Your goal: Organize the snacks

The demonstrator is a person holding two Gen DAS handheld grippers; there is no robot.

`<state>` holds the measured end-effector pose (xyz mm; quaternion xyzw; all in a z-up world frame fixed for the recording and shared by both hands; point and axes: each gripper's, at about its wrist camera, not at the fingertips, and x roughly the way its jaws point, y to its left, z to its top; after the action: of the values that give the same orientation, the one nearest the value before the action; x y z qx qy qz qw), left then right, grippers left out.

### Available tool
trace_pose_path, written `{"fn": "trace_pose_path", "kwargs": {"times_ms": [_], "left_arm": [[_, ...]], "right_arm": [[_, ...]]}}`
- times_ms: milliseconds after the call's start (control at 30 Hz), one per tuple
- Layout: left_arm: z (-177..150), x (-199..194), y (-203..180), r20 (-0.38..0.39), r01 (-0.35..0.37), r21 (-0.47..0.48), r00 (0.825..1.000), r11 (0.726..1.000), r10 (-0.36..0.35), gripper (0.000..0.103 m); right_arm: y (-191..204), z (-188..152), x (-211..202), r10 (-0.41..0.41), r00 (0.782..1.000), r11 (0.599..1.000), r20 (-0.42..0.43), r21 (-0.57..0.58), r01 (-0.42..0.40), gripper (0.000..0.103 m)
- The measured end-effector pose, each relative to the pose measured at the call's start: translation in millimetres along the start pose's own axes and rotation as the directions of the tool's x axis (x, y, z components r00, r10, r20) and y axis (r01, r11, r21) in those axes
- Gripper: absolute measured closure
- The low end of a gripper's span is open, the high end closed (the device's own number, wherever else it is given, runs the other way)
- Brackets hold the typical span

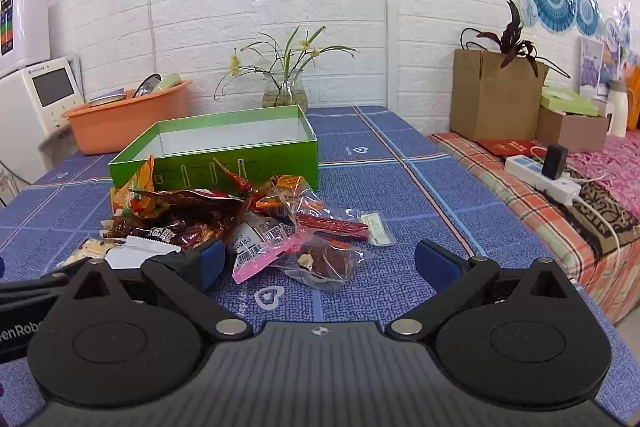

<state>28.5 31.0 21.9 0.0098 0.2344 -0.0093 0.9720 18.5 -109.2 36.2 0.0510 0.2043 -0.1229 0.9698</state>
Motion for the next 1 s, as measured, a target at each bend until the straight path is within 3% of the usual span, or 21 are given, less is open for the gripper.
{"fn": "trace_pose_path", "kwargs": {"times_ms": [200, 367, 500, 667, 1000], "left_arm": [[-4, 7, 5, -0.029, -0.021, -0.013, 0.999, 1.000, 0.020, 0.000], [-9, 9, 10, -0.039, -0.009, -0.024, 0.999, 1.000, 0.008, 0.000], [-9, 7, 5, -0.034, -0.015, 0.008, 0.999, 1.000, 0.015, 0.000], [-12, 5, -2, -0.036, -0.001, 0.037, 0.999, 0.999, 0.003, 0.000], [-15, 9, -1, -0.057, -0.010, 0.028, 0.998, 1.000, 0.011, 0.000]], "right_arm": [[-4, -4, 1, -0.003, 1.000, 1.000, -0.004, 0.022, 0.003, 0.000], [-18, -18, -11, 0.090, 0.985, 0.991, 0.145, 0.087, -0.104, 0.000], [-22, -14, -12, 0.113, 0.987, 0.988, 0.116, 0.096, -0.124, 0.000], [-17, -13, -9, 0.039, 0.998, 0.998, 0.049, 0.038, -0.041, 0.000], [-20, -16, -5, 0.027, 1.000, 0.998, 0.002, 0.050, -0.028, 0.000]]}}
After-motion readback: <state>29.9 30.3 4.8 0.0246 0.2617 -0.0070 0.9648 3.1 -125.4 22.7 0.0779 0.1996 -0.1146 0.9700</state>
